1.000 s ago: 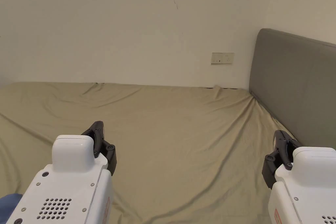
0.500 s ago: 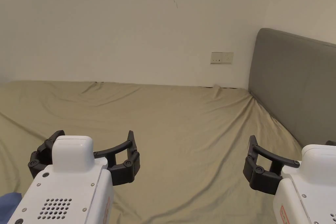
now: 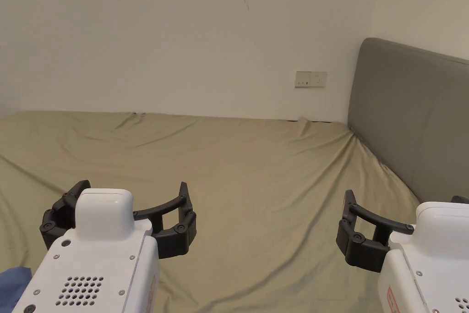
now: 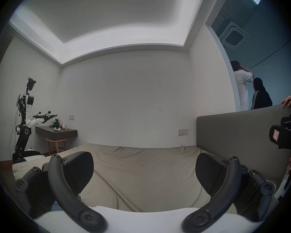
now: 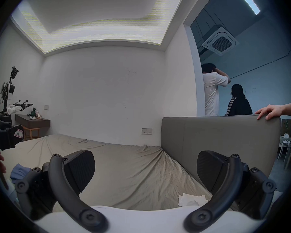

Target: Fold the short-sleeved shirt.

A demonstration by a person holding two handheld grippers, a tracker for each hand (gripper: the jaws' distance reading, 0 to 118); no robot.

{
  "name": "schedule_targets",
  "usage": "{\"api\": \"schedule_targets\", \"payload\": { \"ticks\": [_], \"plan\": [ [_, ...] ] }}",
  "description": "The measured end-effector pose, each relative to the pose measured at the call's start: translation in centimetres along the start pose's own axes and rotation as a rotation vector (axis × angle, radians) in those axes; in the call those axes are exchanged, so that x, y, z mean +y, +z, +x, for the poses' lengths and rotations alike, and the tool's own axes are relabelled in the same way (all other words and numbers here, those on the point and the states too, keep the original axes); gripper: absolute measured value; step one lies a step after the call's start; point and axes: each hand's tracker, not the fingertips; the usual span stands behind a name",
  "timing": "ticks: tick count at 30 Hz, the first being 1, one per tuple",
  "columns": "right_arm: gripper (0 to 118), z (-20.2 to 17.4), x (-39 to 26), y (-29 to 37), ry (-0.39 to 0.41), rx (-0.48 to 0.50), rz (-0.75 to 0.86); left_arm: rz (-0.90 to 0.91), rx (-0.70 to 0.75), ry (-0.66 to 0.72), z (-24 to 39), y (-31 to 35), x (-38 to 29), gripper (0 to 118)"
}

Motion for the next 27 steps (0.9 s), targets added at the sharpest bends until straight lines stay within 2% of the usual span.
{"api": "schedule_targets", "payload": {
  "ticks": [20,24,27],
  "plan": [
    [118,-0.6,-2.0,-2.2,0.002,0.025,-0.082,-0.071,-0.005,-0.008,0.6,-2.0,-2.2,118],
    [118,-0.9,-3.7,-4.2,0.001,0.049,-0.153,-0.142,-0.018,-0.002,1.2,-3.7,-3.9,118],
    [118,-1.2,-6.0,-7.0,-0.022,0.112,-0.295,-0.296,-0.034,0.004,2.0,-6.5,-6.1,118]
  ]
}}
